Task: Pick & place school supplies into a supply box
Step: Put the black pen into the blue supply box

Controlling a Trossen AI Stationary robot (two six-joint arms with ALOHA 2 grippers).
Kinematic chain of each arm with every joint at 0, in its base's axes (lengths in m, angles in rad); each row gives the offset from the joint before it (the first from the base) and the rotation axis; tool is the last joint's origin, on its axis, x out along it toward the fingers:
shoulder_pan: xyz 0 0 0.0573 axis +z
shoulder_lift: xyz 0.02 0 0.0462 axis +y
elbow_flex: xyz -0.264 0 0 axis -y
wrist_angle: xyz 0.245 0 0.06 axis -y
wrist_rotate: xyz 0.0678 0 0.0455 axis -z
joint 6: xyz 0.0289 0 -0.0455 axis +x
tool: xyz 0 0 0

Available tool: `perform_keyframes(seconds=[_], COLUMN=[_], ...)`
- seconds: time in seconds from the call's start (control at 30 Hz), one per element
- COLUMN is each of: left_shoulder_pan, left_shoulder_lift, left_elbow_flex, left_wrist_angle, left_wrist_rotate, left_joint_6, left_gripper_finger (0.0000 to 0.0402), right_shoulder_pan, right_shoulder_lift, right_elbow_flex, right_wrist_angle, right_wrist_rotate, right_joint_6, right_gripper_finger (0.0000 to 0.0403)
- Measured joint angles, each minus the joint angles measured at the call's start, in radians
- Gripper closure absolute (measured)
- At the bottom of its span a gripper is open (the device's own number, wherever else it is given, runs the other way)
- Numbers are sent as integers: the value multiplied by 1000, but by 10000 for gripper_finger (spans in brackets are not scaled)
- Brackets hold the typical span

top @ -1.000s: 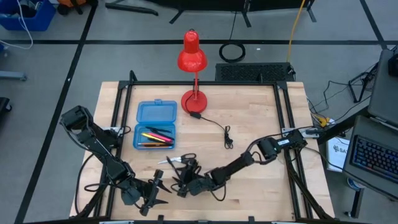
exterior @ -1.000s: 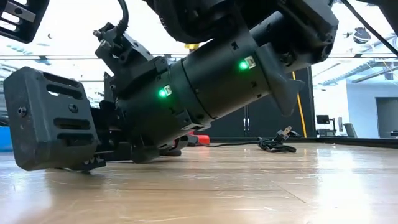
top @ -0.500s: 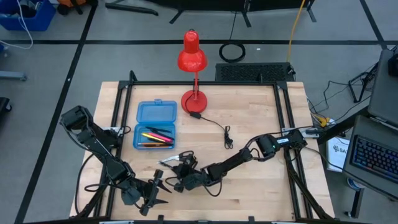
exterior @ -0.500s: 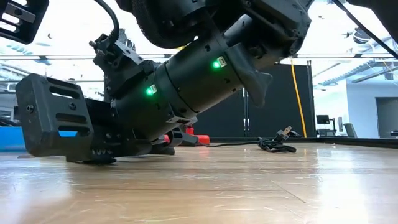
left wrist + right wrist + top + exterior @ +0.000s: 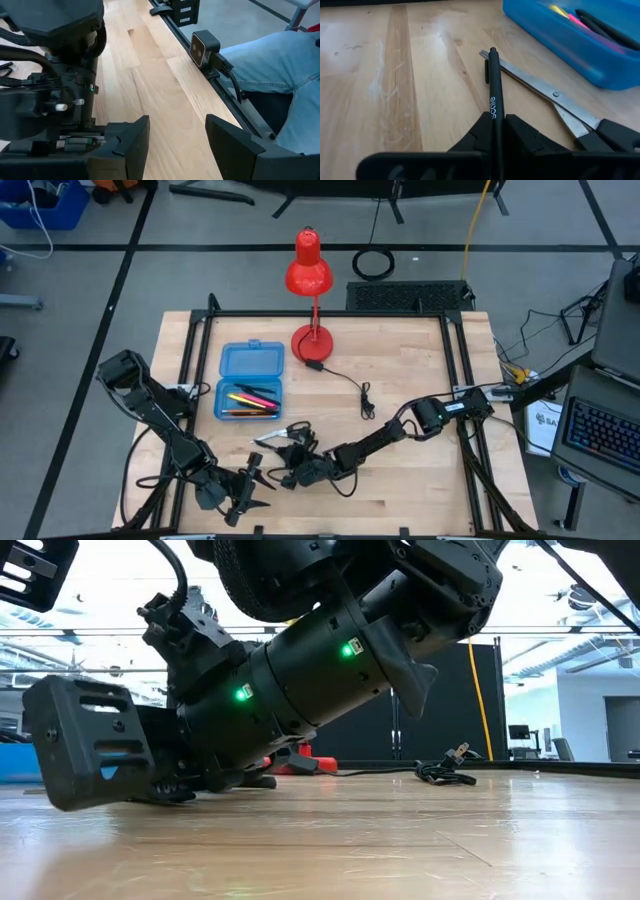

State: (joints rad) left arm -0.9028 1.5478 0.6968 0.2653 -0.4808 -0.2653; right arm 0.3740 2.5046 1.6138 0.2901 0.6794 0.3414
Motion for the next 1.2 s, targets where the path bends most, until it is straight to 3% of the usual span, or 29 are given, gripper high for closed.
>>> perform_keyframes(seconds=[0.93,1.2], left_shoulder_pan=[0,-23], left_shoulder_lift=[0,-19], left_elbow_flex=[0,0], left_wrist_angle=[35,90], left_wrist_rotate=[-47,-81], left_joint_6=[10,73], left_gripper_finger=[201,201], right_shoulder_pan=[11,-18], right_shoulder_lift=[-86,-132], right_elbow_flex=[-4,-3], right_wrist_angle=[56,59], right_wrist_rotate=[32,43], right_joint_6=[-307,-466], right_gripper_finger=[382,382])
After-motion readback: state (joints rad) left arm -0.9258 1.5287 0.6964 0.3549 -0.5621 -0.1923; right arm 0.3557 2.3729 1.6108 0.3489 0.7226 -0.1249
